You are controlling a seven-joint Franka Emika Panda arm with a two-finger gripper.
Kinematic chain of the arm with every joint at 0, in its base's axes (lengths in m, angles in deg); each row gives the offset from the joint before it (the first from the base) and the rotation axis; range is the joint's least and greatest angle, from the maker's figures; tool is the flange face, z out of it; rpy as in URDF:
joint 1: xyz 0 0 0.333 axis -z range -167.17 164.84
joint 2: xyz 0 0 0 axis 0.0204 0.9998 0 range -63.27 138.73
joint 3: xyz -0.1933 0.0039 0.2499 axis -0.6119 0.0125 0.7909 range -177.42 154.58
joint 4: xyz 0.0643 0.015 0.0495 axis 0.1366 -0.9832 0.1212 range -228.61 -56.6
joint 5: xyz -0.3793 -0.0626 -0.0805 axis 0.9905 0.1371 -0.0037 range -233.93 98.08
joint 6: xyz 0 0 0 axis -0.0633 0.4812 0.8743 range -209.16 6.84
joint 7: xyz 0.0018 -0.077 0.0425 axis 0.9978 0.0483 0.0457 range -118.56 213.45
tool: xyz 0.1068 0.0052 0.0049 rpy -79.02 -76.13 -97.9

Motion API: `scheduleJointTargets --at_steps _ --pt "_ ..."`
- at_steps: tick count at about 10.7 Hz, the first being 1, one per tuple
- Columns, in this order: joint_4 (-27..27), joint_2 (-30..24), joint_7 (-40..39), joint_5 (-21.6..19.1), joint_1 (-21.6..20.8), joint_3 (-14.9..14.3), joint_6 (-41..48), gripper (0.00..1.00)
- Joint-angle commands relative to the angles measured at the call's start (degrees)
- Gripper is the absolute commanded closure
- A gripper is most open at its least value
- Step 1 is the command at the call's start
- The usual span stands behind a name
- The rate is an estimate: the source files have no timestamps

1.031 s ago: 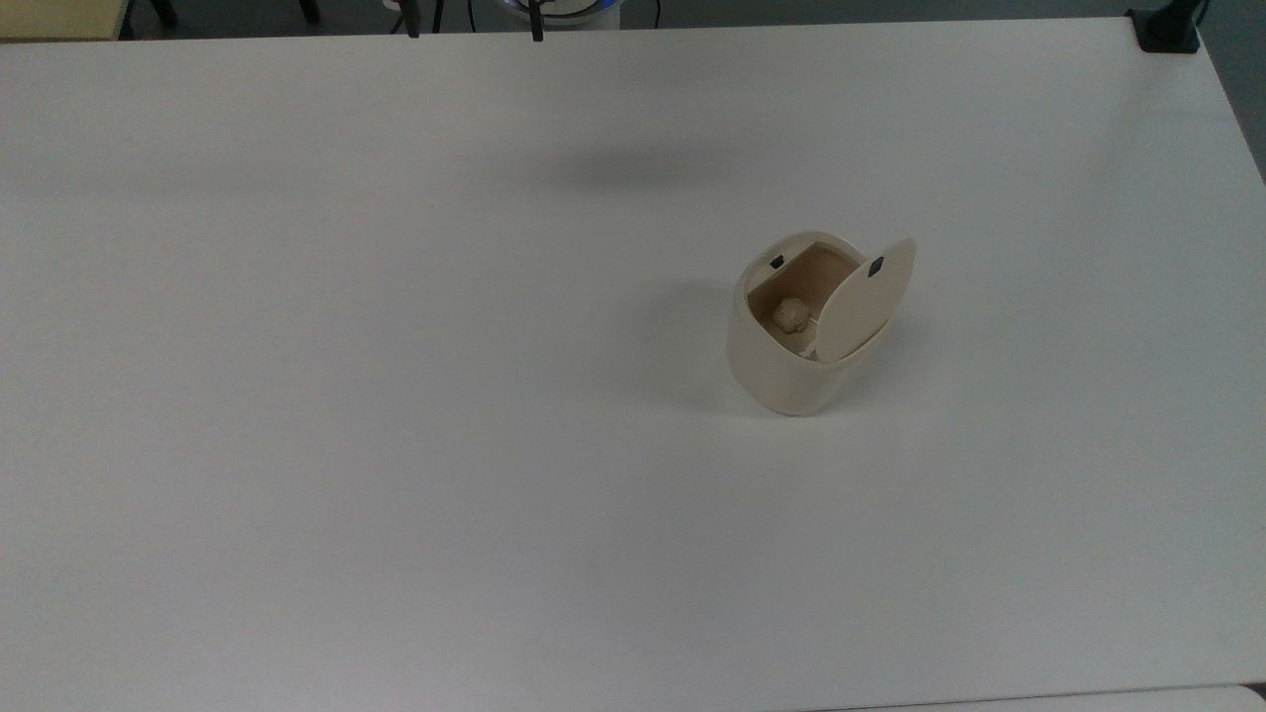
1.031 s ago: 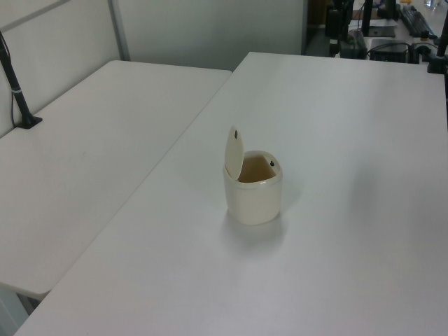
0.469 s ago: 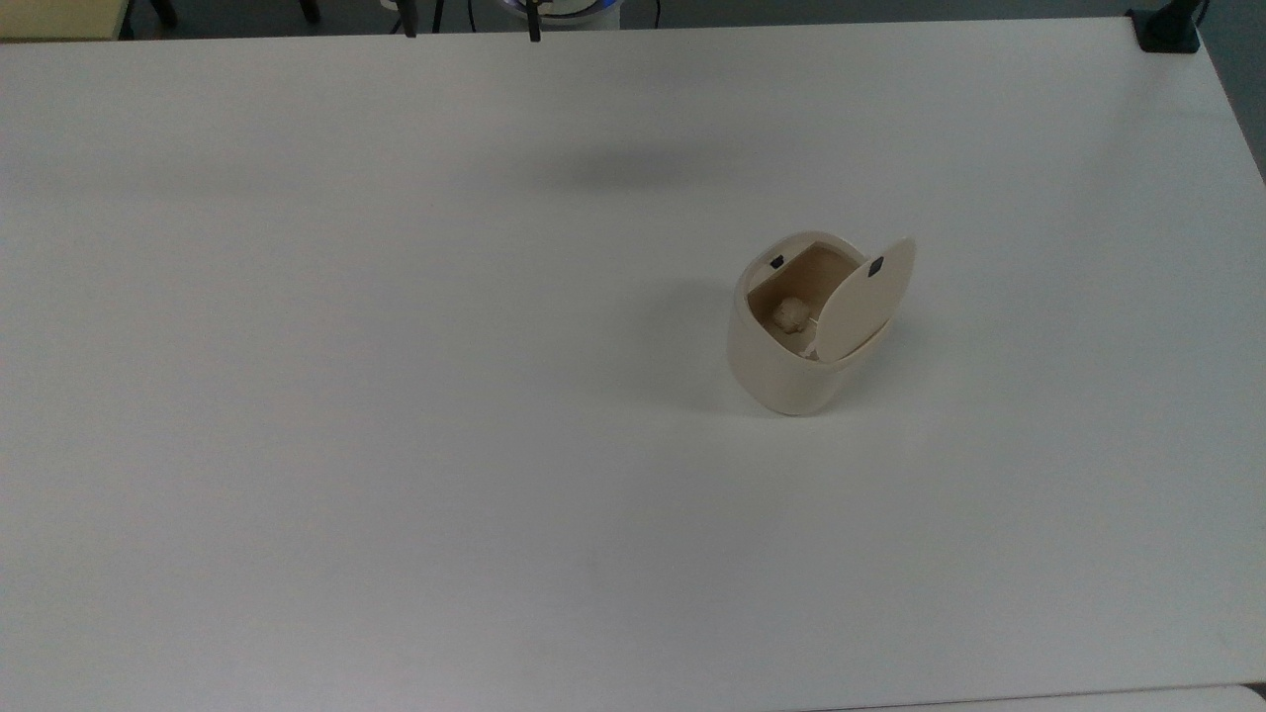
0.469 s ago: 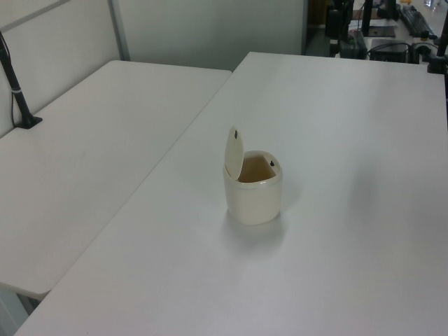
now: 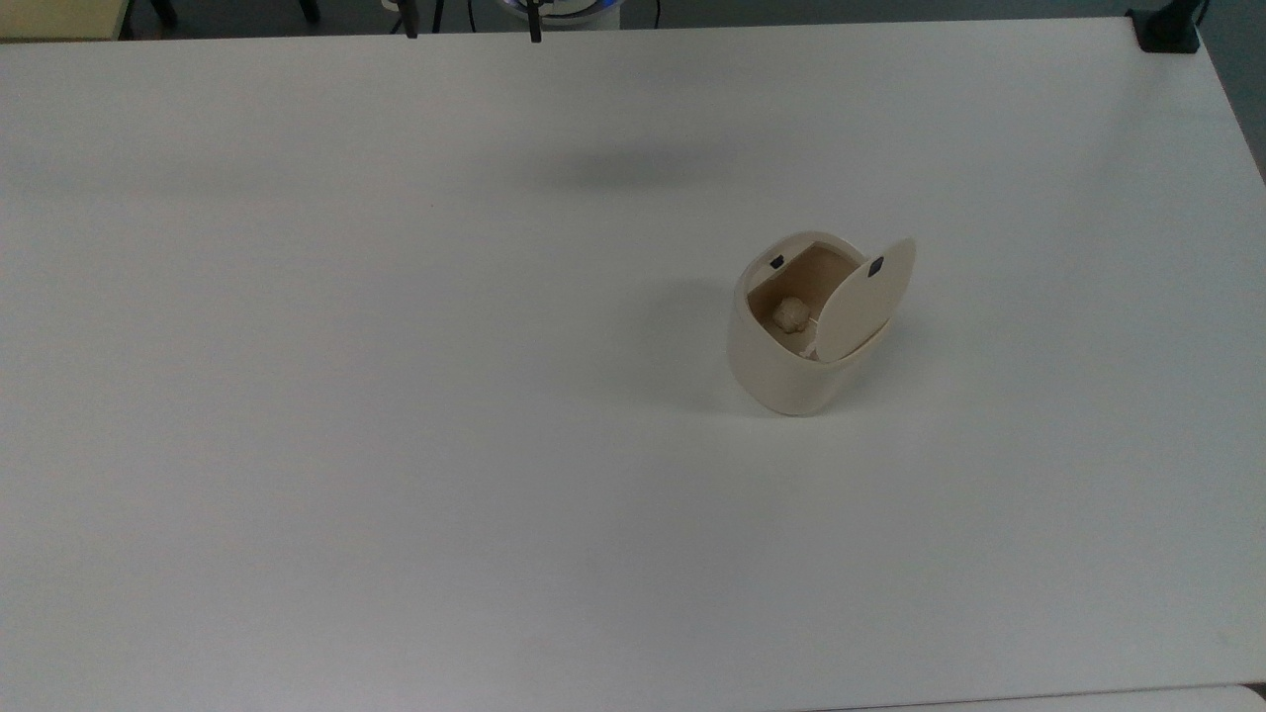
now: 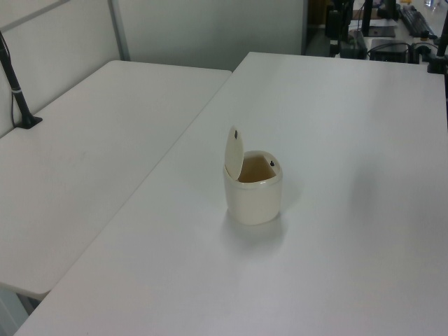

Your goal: Close the trash bin

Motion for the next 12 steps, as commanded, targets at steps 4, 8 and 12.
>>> scheduleJointTargets --at_steps 4,8,12 --pt "-1.3 -1.3 -2.5 1.1 -0.1 0.2 1.1 0.39" --pt "-1.3 -1.1 -4.9 1.1 -0.1 0.2 0.8 0.87" --pt "-0.8 1.1 -6.9 1.2 -0.9 0.7 -4.1 1.00"
